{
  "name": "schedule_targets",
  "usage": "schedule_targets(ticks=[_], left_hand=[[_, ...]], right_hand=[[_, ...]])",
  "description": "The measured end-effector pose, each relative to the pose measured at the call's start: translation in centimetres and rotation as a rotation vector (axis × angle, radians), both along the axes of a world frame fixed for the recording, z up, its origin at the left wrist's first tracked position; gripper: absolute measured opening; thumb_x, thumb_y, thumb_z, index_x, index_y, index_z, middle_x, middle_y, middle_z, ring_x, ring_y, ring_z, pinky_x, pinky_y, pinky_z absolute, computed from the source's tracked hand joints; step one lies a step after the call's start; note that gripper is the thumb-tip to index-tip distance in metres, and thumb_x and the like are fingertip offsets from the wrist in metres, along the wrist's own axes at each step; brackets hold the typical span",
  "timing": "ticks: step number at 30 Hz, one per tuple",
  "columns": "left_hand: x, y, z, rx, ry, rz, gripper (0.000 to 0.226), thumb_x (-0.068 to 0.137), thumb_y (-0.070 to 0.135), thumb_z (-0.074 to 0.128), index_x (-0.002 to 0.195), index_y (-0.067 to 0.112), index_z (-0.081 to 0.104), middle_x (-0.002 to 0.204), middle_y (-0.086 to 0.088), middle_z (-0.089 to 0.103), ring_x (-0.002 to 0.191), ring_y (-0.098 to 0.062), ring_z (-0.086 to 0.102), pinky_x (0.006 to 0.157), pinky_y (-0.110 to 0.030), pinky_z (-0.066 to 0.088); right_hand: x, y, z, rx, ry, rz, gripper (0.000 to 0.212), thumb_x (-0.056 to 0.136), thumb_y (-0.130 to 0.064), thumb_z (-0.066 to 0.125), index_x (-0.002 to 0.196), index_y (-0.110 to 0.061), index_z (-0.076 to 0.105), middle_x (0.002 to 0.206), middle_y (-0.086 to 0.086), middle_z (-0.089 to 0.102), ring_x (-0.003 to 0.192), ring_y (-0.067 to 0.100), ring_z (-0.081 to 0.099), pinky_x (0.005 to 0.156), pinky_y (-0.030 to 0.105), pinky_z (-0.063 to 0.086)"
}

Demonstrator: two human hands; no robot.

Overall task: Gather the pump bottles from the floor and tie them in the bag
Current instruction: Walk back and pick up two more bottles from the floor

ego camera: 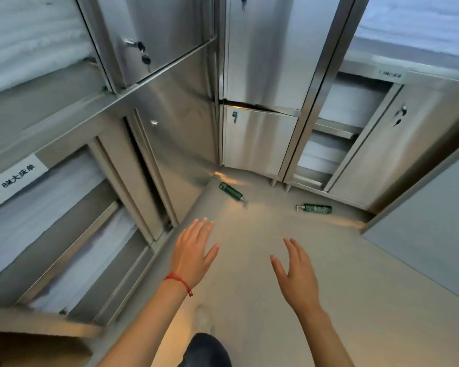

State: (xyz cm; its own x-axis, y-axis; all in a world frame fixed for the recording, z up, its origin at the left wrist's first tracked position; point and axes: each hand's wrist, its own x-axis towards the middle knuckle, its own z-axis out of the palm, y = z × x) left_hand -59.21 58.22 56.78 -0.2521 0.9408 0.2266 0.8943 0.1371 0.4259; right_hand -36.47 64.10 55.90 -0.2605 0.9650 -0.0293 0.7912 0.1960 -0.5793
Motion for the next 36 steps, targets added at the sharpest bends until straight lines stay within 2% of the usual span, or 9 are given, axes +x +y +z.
schedule_targets(ticks=[5,14,20,24,28,31,36], left_hand=[[-3.6,8.5,-1.5,-0.038,-0.017,-0.041,0.050,0.087,0.024,0.059,0.131,0.006,0.043,0.138,-0.017,0.045,0.132,-0.033,0.035,0.108,-0.045,0.028],[-10.2,23.5,-2.8,-0.130,-0.018,-0.128,0.049,0.082,0.022,0.063,0.125,0.002,0.050,0.130,-0.021,0.053,0.123,-0.038,0.046,0.101,-0.050,0.037],[-12.2,32.7,-4.4,-0.208,-0.063,-0.126,0.051,0.081,0.032,0.052,0.122,0.002,0.053,0.128,-0.021,0.055,0.121,-0.039,0.048,0.097,-0.051,0.040],[-13.5,39.1,-6.7,-0.250,-0.080,-0.079,0.064,0.081,0.045,0.033,0.125,0.002,0.050,0.132,-0.021,0.051,0.126,-0.036,0.043,0.103,-0.047,0.036],[-14.4,44.5,-8.9,-0.306,-0.093,-0.051,0.055,0.085,0.037,0.045,0.129,0.004,0.046,0.136,-0.019,0.048,0.129,-0.035,0.040,0.106,-0.045,0.031],[-15.2,48.2,-10.6,-0.323,-0.090,-0.053,0.053,0.082,0.031,0.050,0.126,0.003,0.049,0.132,-0.020,0.051,0.126,-0.037,0.043,0.104,-0.047,0.033],[-17.5,53.4,-14.6,-0.376,-0.116,-0.095,0.056,0.082,0.037,0.038,0.118,-0.003,0.055,0.121,-0.025,0.058,0.114,-0.042,0.053,0.094,-0.057,0.041]], right_hand=[[-3.7,7.5,-1.9,-0.036,0.012,-0.028,0.056,0.092,-0.042,0.045,0.141,-0.018,0.032,0.152,0.003,0.030,0.139,0.017,0.025,0.109,0.031,0.026],[-9.5,20.8,-2.7,-0.114,0.015,-0.125,0.056,0.092,-0.041,0.046,0.141,-0.017,0.033,0.151,0.004,0.031,0.138,0.018,0.027,0.109,0.033,0.027],[-11.3,29.2,-4.4,-0.162,0.022,-0.148,0.056,0.091,-0.042,0.046,0.140,-0.019,0.033,0.151,0.002,0.032,0.138,0.017,0.028,0.109,0.031,0.027],[-12.5,36.7,-6.4,-0.189,0.017,-0.123,0.056,0.091,-0.043,0.046,0.140,-0.019,0.033,0.151,0.002,0.032,0.138,0.016,0.027,0.108,0.030,0.026],[-13.9,43.5,-8.6,-0.240,0.025,-0.105,0.056,0.091,-0.043,0.046,0.140,-0.019,0.034,0.150,0.003,0.033,0.137,0.016,0.029,0.107,0.030,0.027],[-15.8,47.8,-10.6,-0.280,0.017,-0.080,0.055,0.091,-0.042,0.046,0.139,-0.019,0.034,0.149,0.002,0.034,0.137,0.016,0.030,0.107,0.030,0.028],[-19.7,52.0,-15.8,-0.368,0.036,-0.063,0.053,0.092,-0.042,0.045,0.140,-0.021,0.034,0.149,0.001,0.034,0.137,0.015,0.030,0.108,0.030,0.027]])
